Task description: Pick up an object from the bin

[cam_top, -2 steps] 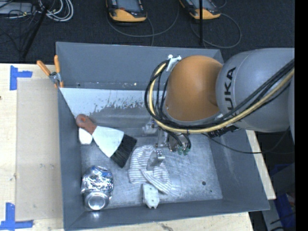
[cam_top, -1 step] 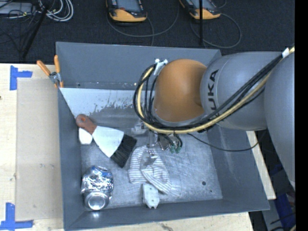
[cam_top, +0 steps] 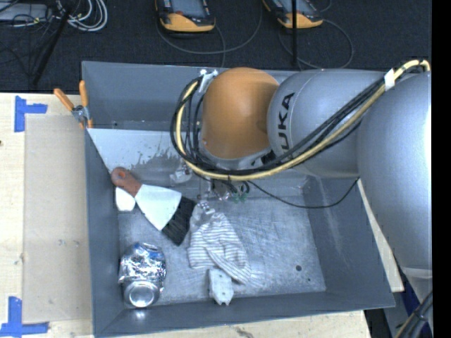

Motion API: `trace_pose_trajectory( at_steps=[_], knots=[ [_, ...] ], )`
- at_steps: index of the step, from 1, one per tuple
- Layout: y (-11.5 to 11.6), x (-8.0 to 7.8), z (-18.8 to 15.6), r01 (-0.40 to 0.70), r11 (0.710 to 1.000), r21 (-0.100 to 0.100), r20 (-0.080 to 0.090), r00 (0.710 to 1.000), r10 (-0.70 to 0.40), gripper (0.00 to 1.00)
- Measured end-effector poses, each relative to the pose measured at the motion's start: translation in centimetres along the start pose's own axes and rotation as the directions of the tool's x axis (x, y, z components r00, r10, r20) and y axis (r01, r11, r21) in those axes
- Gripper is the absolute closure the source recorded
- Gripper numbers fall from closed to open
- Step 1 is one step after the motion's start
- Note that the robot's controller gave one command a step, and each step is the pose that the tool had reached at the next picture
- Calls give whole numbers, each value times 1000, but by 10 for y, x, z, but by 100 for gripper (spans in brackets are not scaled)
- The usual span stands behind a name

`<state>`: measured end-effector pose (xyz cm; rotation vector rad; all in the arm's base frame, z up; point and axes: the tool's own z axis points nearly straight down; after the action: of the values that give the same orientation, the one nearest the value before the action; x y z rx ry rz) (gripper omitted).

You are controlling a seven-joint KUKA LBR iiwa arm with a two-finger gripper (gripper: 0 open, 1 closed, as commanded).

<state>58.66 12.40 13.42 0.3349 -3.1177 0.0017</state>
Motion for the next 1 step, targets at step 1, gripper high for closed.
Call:
trace_pose_trajectory(
  at_steps=[1],
  knots=[
    [-9,-8,55,485,874,7,15,874,-485,0]
  ],
)
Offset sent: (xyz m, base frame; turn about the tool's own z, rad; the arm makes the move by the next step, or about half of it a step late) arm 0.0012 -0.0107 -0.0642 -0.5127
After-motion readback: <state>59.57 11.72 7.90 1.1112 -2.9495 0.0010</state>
